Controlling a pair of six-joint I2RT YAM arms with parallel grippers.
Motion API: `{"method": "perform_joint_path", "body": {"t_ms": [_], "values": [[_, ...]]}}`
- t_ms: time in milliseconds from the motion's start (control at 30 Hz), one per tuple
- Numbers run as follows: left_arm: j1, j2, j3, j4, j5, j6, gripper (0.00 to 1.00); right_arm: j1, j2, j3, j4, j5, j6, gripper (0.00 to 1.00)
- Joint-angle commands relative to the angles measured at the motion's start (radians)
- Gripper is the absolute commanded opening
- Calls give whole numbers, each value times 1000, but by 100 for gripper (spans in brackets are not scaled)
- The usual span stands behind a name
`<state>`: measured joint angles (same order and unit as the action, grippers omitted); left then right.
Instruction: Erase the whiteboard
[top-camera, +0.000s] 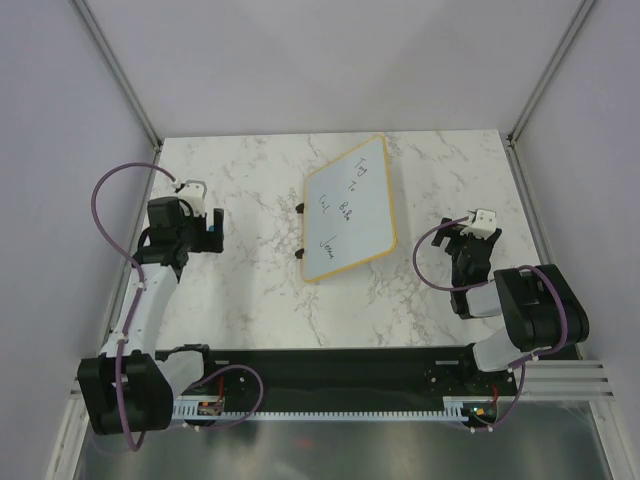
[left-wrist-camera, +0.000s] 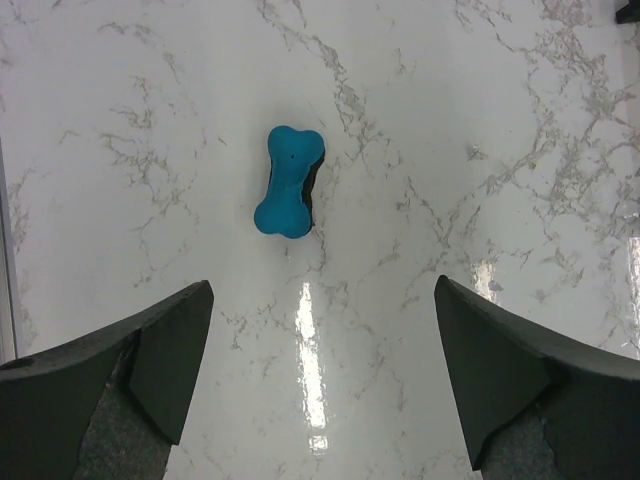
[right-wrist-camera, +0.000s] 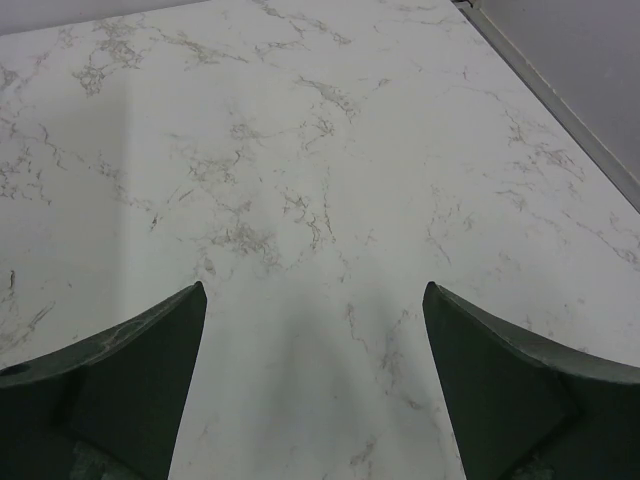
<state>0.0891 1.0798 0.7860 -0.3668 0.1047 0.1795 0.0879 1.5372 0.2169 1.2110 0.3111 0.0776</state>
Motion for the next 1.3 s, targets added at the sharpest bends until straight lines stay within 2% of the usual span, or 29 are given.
{"method": "perform_joint_path", "body": {"t_ms": [0,167,300,467,567,767,867,933,1100,1267], "values": [[1,-15,-13,55,-34,-61,99,4,-3,-2,36,-10,-6,98],[1,8,-4,69,-102,-37,99,4,-2,6,27,-10,-6,98],[1,14,-50,133,-88,5,99,4,-2,3,28,-10,-6,98],[1,-7,-188,360,-97,47,99,4,-12,-4,39,-24,-6,98],[1,-6,-251,472,-85,78,99,4,-60,15,-31,-7,1,98],[0,123,-219,513,-94,83,99,4,-158,27,-134,-40,-16,98],[3,266,-99,386,-94,49,99,4,-244,68,-275,-44,-13,96],[3,328,-21,293,-62,32,93,4,-302,132,-428,-43,36,95],[4,460,64,279,-59,20,89,4,-377,265,-704,-188,89,88],[4,520,107,278,-53,20,85,4,-446,380,-901,-280,169,84]]}}
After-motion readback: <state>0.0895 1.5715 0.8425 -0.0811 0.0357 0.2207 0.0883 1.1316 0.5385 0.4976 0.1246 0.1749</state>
